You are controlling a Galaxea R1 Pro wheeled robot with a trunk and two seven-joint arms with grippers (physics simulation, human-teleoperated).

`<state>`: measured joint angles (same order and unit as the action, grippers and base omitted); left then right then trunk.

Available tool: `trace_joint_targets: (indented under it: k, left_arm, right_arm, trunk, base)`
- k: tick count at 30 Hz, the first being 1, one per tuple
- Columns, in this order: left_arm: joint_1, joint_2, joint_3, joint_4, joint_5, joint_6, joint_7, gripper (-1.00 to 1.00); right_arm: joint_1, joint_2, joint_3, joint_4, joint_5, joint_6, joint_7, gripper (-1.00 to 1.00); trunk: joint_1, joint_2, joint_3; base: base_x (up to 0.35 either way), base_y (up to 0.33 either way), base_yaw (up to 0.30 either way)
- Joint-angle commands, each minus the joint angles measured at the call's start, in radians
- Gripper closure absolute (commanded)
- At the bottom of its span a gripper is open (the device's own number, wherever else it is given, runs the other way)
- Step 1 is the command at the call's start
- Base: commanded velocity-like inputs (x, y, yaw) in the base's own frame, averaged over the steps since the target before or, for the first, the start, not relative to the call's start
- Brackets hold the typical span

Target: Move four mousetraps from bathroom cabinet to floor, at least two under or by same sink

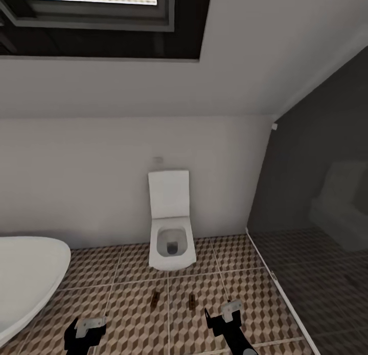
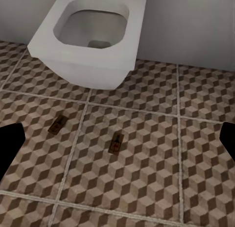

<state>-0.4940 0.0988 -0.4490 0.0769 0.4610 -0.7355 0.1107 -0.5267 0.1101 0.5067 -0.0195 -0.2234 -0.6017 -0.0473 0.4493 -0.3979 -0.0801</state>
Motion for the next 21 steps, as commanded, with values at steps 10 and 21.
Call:
trace_joint_targets:
  k: [10,21]
  left_arm:
    - [-0.001,-0.001,-0.008,0.003,0.001,-0.004,0.006,-1.00]
    - [-0.001,-0.002,-0.009,0.003,0.001,-0.004,0.006,-1.00]
  right_arm:
    - [-0.001,0.000,0.009,0.001,-0.005,-0.003,-0.005,-1.00]
    - [-0.001,0.000,0.009,0.001,-0.005,-0.003,-0.005,-1.00]
  trunk:
    - [0.001,-0.002,0.014]
    - [0.001,-0.002,0.032]
  base:
    - [0.000,0.000,0.000]
    - [0.000,0.000,0.000]
